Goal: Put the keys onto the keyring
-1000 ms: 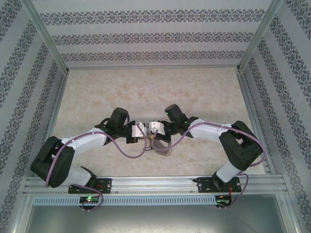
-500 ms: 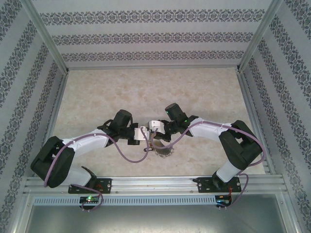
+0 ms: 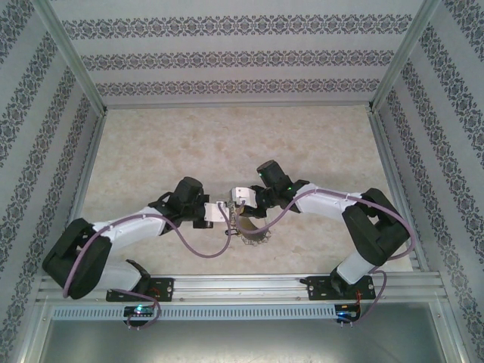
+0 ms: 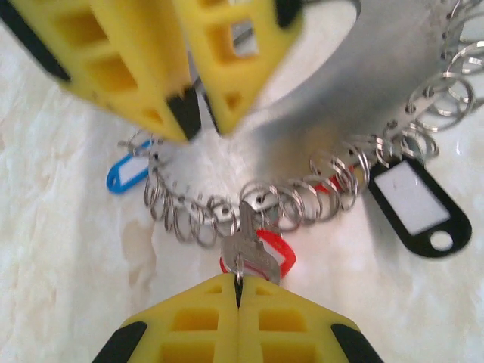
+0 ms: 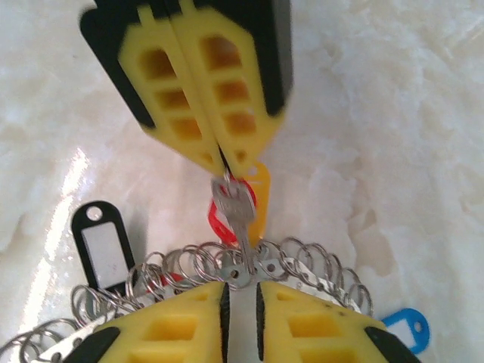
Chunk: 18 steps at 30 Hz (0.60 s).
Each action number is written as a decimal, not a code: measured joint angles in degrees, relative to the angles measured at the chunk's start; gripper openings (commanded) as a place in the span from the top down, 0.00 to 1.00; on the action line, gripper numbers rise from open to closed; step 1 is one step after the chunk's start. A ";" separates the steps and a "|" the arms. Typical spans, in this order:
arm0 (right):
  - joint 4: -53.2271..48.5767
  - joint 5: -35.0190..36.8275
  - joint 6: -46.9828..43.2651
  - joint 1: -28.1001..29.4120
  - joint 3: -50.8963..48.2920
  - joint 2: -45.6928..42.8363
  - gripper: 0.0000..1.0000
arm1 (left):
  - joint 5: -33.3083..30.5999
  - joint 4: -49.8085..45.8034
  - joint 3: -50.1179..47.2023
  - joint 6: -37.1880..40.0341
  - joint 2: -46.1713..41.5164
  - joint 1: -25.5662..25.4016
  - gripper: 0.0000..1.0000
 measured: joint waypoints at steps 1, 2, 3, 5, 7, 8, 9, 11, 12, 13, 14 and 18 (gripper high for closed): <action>-0.52 0.44 -0.48 0.00 0.33 0.00 0.87 | -0.59 0.09 -1.27 -0.31 -1.53 0.17 1.00; -1.46 1.09 -1.07 -0.02 0.85 0.02 0.87 | -1.25 0.09 -2.47 -0.70 -3.06 0.50 1.00; -2.23 1.46 -1.68 0.00 1.31 0.02 0.85 | -1.86 0.22 -3.23 -1.03 -3.89 0.70 1.00; -3.54 2.29 -2.97 0.02 2.34 0.09 0.80 | -2.97 0.55 -4.11 -2.40 -4.74 1.36 1.00; -5.14 4.00 -4.70 0.61 3.54 0.48 0.77 | -4.37 0.94 -4.22 -4.33 -4.81 2.14 1.00; -5.95 4.94 -5.62 1.11 4.00 0.81 0.76 | -4.90 1.11 -4.20 -5.20 -4.85 2.58 1.00; -7.02 5.70 -6.71 1.66 4.50 1.20 0.76 | -5.29 1.33 -4.20 -5.97 -4.90 2.99 1.00; -9.16 7.56 -8.52 3.04 5.42 2.54 0.76 | -6.05 1.40 -4.20 -7.74 -5.18 4.02 1.00; -9.70 8.33 -9.49 3.50 5.64 3.10 0.76 | -6.29 1.42 -4.20 -8.52 -5.27 4.37 1.00; -10.47 9.27 -10.25 4.11 5.84 3.98 0.76 | -6.58 1.44 -4.20 -9.42 -5.31 4.70 1.00; -11.37 10.12 -11.17 4.44 6.05 4.68 0.76 | -6.91 1.44 -4.17 -10.38 -5.35 4.94 1.00; -14.49 12.57 -14.14 5.03 7.65 7.69 0.73 | -7.13 1.92 -4.20 -13.35 -5.99 6.23 1.00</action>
